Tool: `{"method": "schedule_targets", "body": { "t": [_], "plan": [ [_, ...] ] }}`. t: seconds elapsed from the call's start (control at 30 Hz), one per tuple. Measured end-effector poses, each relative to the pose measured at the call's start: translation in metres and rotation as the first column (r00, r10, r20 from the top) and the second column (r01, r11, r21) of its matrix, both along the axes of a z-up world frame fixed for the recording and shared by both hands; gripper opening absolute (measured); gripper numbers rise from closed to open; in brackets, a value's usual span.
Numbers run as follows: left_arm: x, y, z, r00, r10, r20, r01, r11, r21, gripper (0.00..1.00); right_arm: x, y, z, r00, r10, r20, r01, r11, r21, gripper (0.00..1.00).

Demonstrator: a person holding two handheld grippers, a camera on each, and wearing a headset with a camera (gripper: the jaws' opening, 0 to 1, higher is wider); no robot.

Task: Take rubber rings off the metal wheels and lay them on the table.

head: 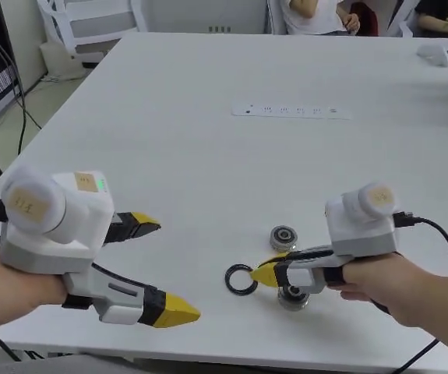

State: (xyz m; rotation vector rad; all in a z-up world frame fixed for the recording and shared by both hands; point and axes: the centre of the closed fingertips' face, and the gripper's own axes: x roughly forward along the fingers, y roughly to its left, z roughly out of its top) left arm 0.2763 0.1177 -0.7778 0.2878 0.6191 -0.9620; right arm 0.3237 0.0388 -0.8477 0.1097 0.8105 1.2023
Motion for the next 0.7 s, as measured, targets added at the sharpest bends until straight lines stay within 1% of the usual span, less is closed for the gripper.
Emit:
{"method": "schedule_targets", "body": {
  "t": [0.13,0.3,0.5,0.53,0.6,0.67,0.7],
  "plan": [
    [0.000,-0.002,0.002,1.000,-0.002,0.000,0.002,1.000,-0.002,0.86,0.001,-0.001,0.010,1.000,-0.003,0.018,0.002,1.000,0.019,0.19],
    [0.002,-0.004,0.003,1.000,-0.002,0.001,0.002,1.000,-0.006,0.86,0.001,-0.002,0.026,0.998,0.004,0.070,-0.007,0.999,0.043,0.23],
    [0.004,-0.006,0.007,1.000,-0.001,0.008,0.001,1.000,-0.011,0.86,0.003,-0.012,0.036,0.995,-0.022,0.093,0.017,0.998,0.059,0.29],
    [0.005,-0.007,0.008,1.000,-0.003,0.011,0.003,1.000,-0.011,0.86,0.004,-0.014,0.040,0.994,-0.023,0.110,0.017,0.998,0.059,0.29],
    [0.006,-0.007,0.010,1.000,-0.003,0.014,0.003,1.000,-0.012,0.86,0.004,-0.016,0.044,0.992,-0.023,0.127,0.015,0.998,0.060,0.30],
    [0.006,-0.007,0.011,1.000,-0.002,0.014,0.003,1.000,-0.014,0.86,0.004,-0.021,0.051,0.986,-0.019,0.166,0.010,0.999,0.054,0.31],
    [0.006,-0.007,0.011,1.000,-0.002,0.015,0.002,1.000,-0.015,0.86,0.004,-0.022,0.053,0.985,-0.023,0.170,0.013,0.998,0.057,0.33]
  ]
}}
